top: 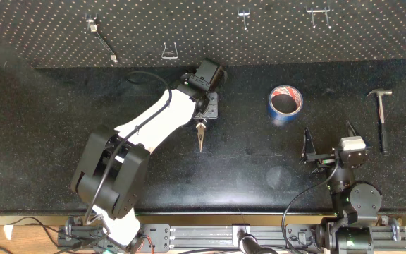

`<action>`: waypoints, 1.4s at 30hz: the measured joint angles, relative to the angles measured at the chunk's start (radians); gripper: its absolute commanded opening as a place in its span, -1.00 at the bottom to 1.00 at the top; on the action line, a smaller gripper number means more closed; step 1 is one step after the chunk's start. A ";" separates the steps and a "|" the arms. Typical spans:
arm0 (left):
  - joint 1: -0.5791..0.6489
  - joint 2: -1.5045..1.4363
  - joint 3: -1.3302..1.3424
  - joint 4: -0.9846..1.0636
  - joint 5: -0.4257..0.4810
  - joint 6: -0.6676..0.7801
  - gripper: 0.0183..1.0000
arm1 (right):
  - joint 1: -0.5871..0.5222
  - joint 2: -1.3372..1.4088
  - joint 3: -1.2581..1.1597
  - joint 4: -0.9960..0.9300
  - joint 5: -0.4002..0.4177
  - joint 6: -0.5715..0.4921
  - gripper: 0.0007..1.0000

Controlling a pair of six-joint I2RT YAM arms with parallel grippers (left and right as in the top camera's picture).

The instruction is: Place Tools Onto Pegboard

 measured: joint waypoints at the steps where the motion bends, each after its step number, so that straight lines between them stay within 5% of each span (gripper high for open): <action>1: 0.000 0.000 0.000 0.000 0.000 0.000 -0.19 | 0.000 0.000 0.000 0.000 0.000 0.000 0.96; 5: 0.000 0.001 0.001 0.000 0.000 0.000 -0.48 | 0.000 0.000 0.000 0.000 0.000 0.000 0.96; 9: 0.000 0.013 0.013 -0.001 0.000 0.000 -0.98 | 0.000 0.000 0.000 0.000 0.000 0.000 0.96; 18: 0.000 -0.077 -0.040 -0.090 -0.008 0.000 -0.98 | 0.000 0.000 0.000 0.000 0.000 0.000 0.96; 23: 0.000 -0.429 -0.082 -0.163 -0.142 0.000 -0.98 | 0.000 0.000 0.000 0.000 0.000 0.000 0.96; 26: 0.056 -0.555 -0.200 0.080 -0.204 -0.004 -0.99 | 0.000 0.000 0.000 0.000 0.000 0.000 0.96; 31: 0.140 -0.519 -0.453 0.990 -0.244 0.213 -0.98 | 0.000 0.001 0.000 0.000 0.000 0.000 0.96; 34: 0.182 -0.464 -0.460 1.210 -0.248 0.294 -0.98 | 0.000 0.001 0.000 0.000 0.000 0.000 0.96; 42: 0.198 -0.389 -0.462 1.416 -0.259 0.443 -0.98 | 0.000 0.001 0.000 0.000 0.000 0.000 0.96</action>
